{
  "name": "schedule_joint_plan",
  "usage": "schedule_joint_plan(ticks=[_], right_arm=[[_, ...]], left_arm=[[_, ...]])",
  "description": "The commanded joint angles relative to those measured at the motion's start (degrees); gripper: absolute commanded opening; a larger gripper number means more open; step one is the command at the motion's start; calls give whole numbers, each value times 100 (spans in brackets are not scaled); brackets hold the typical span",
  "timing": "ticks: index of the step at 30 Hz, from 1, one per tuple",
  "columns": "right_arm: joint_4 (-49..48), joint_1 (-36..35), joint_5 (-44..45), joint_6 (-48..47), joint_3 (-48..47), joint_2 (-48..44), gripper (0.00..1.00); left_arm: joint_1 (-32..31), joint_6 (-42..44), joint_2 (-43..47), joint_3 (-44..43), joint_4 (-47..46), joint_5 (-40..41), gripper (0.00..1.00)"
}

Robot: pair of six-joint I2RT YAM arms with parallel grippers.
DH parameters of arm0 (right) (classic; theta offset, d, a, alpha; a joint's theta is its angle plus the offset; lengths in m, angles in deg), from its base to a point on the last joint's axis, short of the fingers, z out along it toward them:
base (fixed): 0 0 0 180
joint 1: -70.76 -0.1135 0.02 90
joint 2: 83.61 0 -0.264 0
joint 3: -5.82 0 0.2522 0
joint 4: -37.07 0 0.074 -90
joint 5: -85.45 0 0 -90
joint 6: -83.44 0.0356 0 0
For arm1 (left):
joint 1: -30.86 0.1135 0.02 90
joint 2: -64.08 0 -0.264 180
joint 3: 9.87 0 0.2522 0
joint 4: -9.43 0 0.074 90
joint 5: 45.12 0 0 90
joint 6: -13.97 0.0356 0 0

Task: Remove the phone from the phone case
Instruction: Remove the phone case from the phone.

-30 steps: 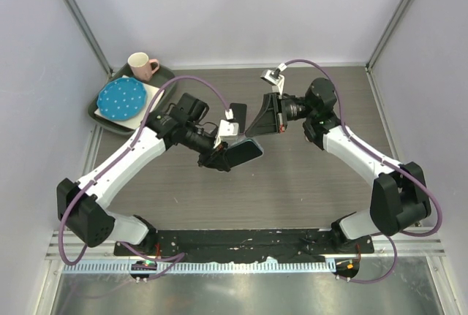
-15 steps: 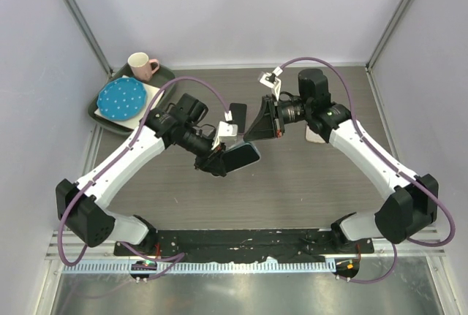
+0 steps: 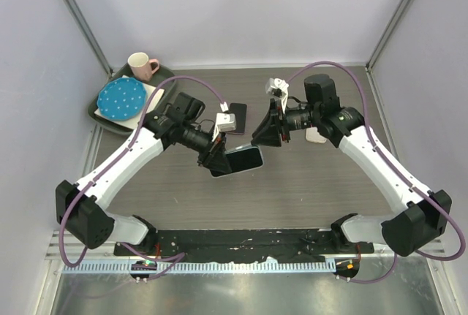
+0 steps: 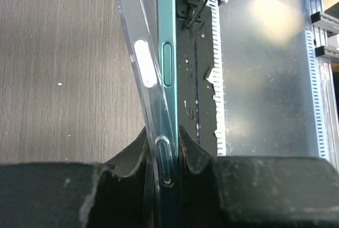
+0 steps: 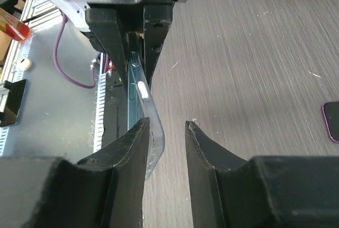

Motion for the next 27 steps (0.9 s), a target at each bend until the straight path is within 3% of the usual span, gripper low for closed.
schedule_joint_plan(ticks=[1, 11, 27], right_arm=[[706, -96, 394, -484, 370, 76, 38], [697, -96, -29, -457, 282, 181, 42], [1013, -8, 445, -447, -403, 207, 46]], left_arm=[[49, -456, 498, -140, -2095, -1343, 0], [76, -686, 489, 90, -2439, -1405, 0], [76, -343, 551, 222, -2140, -1308, 0]])
